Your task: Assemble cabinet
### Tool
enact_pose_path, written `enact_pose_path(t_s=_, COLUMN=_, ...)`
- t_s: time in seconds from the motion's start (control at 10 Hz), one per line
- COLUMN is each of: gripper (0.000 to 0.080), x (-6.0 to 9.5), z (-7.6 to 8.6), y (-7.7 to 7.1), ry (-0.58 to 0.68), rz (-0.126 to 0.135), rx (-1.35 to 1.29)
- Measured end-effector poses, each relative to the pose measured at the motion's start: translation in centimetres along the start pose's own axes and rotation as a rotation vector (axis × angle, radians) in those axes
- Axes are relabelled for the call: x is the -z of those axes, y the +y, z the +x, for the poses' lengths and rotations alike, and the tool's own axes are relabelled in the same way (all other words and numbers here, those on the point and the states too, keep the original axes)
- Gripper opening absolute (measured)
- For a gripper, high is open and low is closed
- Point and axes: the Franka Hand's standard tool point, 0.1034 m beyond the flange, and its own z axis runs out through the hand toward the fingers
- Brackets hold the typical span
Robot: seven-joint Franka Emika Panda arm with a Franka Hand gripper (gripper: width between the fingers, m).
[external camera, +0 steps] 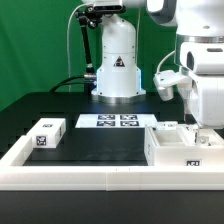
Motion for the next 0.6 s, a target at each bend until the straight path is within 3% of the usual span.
enact_pose_path(t_s=0.2, gripper=0.0798, x=0.8, z=-0.3, y=-0.8, ry=-0.007, rz=-0.002, rx=0.002)
enact_pose_path(t_s=0.6, gripper=0.0796, x=3.1, z=-1.0, y=-5.7, ry=-0.04, rz=0.002, rx=0.014)
